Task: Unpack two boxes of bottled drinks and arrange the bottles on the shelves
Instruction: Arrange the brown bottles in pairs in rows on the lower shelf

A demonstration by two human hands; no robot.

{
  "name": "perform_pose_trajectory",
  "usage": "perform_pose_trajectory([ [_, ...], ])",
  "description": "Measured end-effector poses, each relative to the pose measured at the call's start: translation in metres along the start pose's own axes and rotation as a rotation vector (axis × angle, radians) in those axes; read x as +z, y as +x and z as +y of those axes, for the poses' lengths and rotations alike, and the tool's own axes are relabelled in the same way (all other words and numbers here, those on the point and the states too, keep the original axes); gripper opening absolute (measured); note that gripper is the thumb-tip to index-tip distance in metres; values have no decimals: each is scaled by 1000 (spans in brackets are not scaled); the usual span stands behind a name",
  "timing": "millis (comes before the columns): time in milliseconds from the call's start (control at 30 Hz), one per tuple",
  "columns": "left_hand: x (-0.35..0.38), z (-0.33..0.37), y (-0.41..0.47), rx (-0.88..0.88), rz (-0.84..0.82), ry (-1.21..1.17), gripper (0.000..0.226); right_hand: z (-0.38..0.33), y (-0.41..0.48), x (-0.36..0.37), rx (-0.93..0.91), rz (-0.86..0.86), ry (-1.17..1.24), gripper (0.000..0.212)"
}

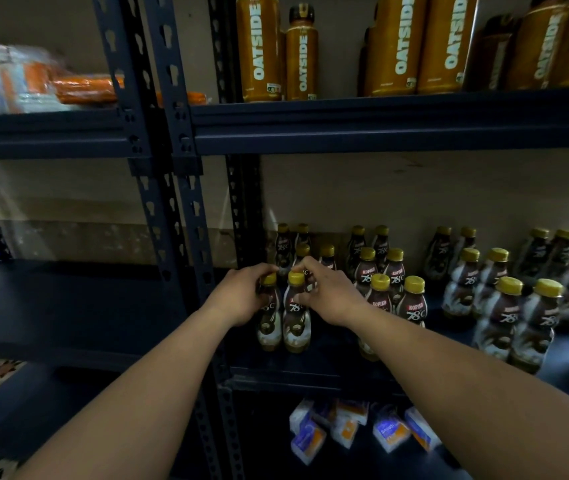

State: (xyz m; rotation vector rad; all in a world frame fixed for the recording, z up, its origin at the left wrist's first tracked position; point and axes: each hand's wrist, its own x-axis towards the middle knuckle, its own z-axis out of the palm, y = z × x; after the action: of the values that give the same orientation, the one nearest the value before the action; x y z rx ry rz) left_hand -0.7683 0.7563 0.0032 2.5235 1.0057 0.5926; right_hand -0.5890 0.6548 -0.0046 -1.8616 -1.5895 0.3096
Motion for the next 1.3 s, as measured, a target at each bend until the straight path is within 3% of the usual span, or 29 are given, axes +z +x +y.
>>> perform_pose_trajectory([
  [767,0,-1,2,-16,-29,15,58,0,-1,-2,-1,-21,17,39],
  [967,-15,5,-1,-30,-115,21,84,-11,4,-15,7,-121,-56,50],
  [1167,-50,33,19,29,6,-21,34,-32,29,-62,32,-147,-122,48],
  [1300,-65,42,53,44,-94,-8,28,-33,55,-98,83,-216,-268,35],
])
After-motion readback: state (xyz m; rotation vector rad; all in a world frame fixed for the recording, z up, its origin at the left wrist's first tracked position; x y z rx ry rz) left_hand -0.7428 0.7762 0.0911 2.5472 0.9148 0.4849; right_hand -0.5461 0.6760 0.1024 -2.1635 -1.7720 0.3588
